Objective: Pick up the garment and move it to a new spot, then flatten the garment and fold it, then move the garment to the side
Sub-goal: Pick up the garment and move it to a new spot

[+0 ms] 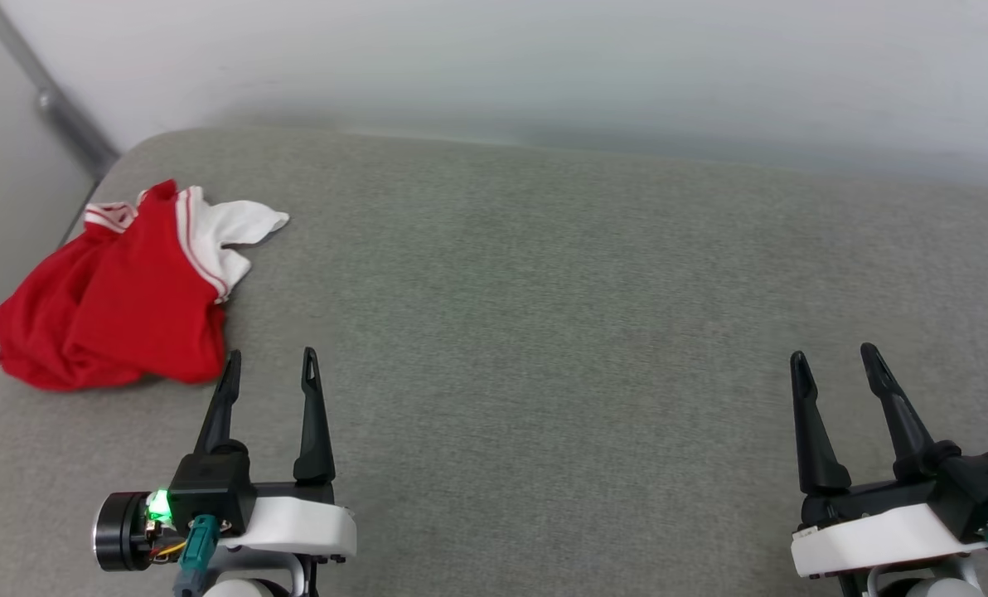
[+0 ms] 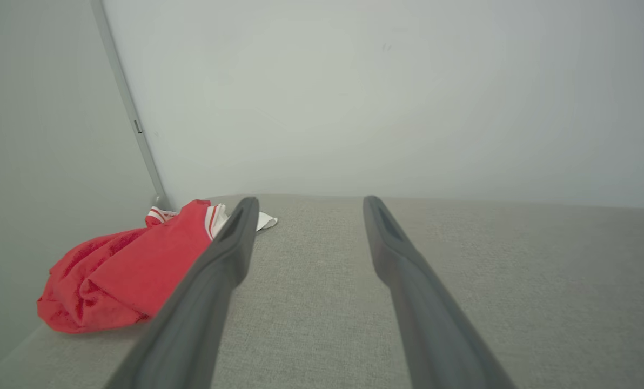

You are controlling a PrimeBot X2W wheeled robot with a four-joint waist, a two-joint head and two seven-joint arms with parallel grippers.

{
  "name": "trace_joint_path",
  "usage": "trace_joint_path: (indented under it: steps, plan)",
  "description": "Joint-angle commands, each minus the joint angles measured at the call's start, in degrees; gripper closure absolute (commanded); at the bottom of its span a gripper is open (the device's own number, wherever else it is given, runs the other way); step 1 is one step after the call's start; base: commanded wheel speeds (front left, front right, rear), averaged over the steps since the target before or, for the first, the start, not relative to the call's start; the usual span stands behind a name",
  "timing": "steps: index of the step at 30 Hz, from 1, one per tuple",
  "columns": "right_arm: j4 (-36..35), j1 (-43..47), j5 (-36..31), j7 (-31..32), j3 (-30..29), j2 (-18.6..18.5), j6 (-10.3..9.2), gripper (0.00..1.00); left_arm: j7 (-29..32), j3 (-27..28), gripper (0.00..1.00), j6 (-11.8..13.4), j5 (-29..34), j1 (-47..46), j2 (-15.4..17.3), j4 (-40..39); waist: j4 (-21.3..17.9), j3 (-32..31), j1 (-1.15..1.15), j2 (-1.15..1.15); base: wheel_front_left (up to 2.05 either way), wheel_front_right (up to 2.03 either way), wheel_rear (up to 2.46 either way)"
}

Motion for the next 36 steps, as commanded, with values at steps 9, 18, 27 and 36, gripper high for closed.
trace_joint_path:
  steps: [9,18,27,36]
  plan:
    - [-0.34,0.16,-1.20,-0.13,0.27,0.01,-0.02,0.00,-0.16,0.37,0.00,0.54,-0.83,0.22,-0.13,0.27,7.17,-0.02,0.00,0.00,0.00,0.00,0.00]
    - [-0.26,0.37,-1.82,-0.13,0.43,0.01,-0.02,0.00,-0.16,0.53,0.00,1.13,-2.00,0.66,-0.14,0.44,12.58,-0.13,0.00,0.00,0.00,0.00,0.00]
    - [-0.17,0.24,-2.16,-0.12,0.69,0.01,-0.02,0.00,-0.16,1.02,0.00,1.30,-2.51,1.03,-0.15,0.58,15.47,-0.06,0.00,0.00,0.00,0.00,0.00]
    - [-0.81,-0.98,-3.10,-0.12,1.06,0.00,-0.02,0.00,-0.16,4.24,0.00,0.27,-3.42,-2.73,-0.13,0.30,15.25,1.65,0.00,0.00,0.00,0.00,0.00]
